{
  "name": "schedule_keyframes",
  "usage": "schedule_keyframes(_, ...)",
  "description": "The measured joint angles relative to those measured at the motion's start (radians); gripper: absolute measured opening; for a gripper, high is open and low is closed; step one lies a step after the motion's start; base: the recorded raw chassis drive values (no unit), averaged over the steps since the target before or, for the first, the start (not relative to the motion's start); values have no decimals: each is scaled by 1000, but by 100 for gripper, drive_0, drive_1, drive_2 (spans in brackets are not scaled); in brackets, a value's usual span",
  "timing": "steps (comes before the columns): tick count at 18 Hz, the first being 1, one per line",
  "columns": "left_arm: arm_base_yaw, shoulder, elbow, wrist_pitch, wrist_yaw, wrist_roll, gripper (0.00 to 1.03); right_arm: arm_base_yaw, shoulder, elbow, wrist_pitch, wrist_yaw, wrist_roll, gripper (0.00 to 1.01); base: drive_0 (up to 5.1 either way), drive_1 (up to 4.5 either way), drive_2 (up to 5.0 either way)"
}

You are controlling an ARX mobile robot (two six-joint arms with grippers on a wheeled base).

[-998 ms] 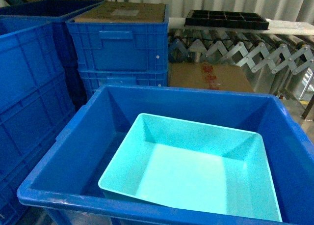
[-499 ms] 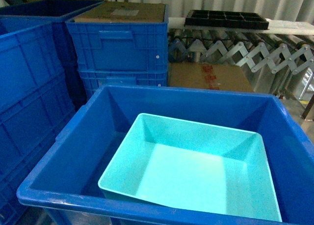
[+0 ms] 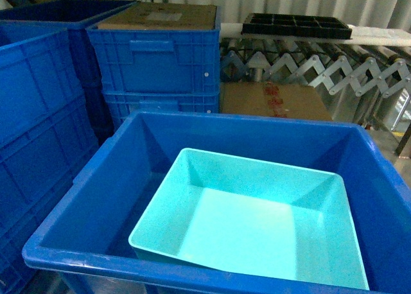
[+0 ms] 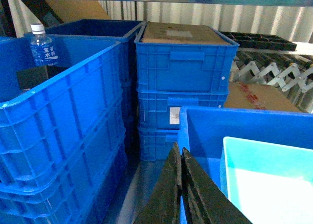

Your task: Stack blue boxes stably on right

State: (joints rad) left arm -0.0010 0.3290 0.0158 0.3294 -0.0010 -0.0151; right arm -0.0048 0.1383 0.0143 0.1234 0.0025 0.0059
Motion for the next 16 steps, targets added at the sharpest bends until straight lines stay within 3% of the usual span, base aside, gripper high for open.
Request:
schedule_keyframes(1, 0, -21, 0, -19, -1, 0, 2, 0, -81, 0, -121, -2, 0, 2, 0, 0, 0)
schedule_keyframes(10, 0, -158, 0, -159, 0, 0, 2, 0, -134, 0, -128, -3, 0, 2, 0, 0, 0)
schedule_keyframes(12, 0, -289, 0, -342, 1, 0, 2, 0, -134, 0, -128, -3, 0, 2, 0, 0, 0)
schedule_keyframes(16, 2, -319, 0, -336, 0, 1, 2, 0, -134, 0, -127, -3, 0, 2, 0, 0, 0)
